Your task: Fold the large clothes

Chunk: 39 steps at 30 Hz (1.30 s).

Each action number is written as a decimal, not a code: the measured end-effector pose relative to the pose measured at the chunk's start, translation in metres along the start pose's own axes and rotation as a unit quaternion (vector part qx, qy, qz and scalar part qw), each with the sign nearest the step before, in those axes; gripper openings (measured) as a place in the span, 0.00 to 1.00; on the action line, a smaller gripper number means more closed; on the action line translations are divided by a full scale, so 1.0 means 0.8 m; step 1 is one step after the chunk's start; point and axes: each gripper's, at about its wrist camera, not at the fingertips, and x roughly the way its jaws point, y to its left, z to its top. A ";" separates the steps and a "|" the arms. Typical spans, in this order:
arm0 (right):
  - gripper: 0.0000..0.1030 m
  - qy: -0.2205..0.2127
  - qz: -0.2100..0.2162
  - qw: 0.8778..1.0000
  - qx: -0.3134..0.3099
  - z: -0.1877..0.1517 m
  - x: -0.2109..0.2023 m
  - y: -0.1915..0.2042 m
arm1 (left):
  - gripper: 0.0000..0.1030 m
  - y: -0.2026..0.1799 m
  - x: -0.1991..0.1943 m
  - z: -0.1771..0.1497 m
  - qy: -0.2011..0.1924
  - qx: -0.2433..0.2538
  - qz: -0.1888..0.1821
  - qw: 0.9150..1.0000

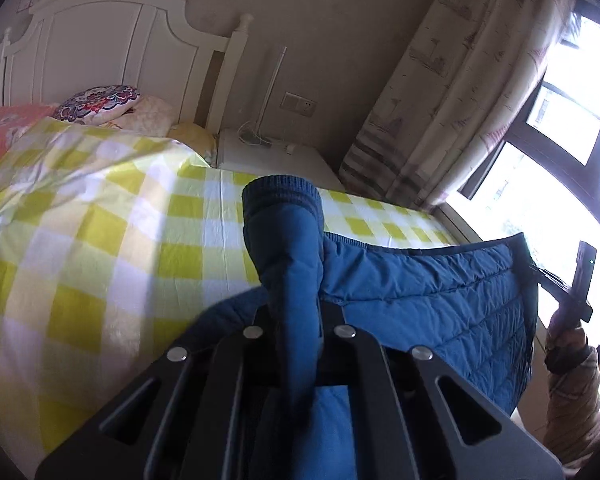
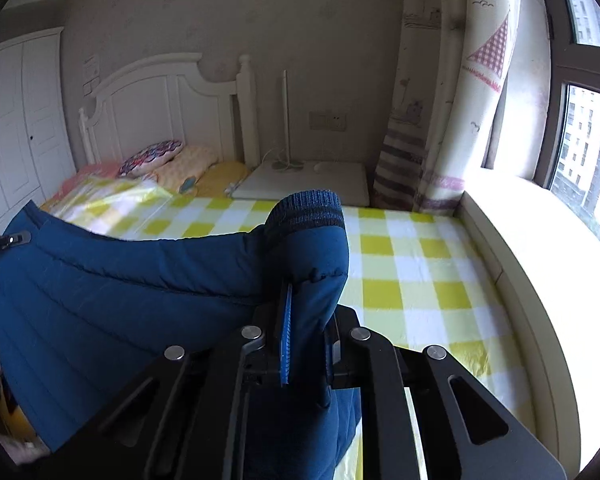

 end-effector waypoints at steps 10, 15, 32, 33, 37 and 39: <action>0.19 0.159 -0.034 0.983 0.080 -0.058 0.197 -0.025 | 0.40 0.085 0.161 -0.036 0.117 -0.095 0.059 0.987; 0.24 0.155 -0.024 0.981 0.117 -0.046 0.175 -0.049 | 0.76 0.072 0.117 -0.022 0.050 -0.064 0.180 0.980; 0.61 0.158 0.029 0.982 -0.100 -0.020 0.229 0.181 | 0.98 -0.146 0.240 -0.019 0.094 0.179 0.219 0.955; 0.61 0.162 0.034 0.982 -0.092 -0.024 0.234 0.177 | 0.98 -0.137 0.261 -0.028 0.128 0.169 0.214 0.954; 0.62 0.162 0.040 0.983 -0.079 -0.030 0.235 0.171 | 0.98 -0.118 0.260 -0.030 0.123 0.130 0.184 0.966; 0.63 0.159 0.040 0.983 -0.077 -0.031 0.233 0.170 | 0.98 -0.113 0.257 -0.033 0.119 0.121 0.177 0.969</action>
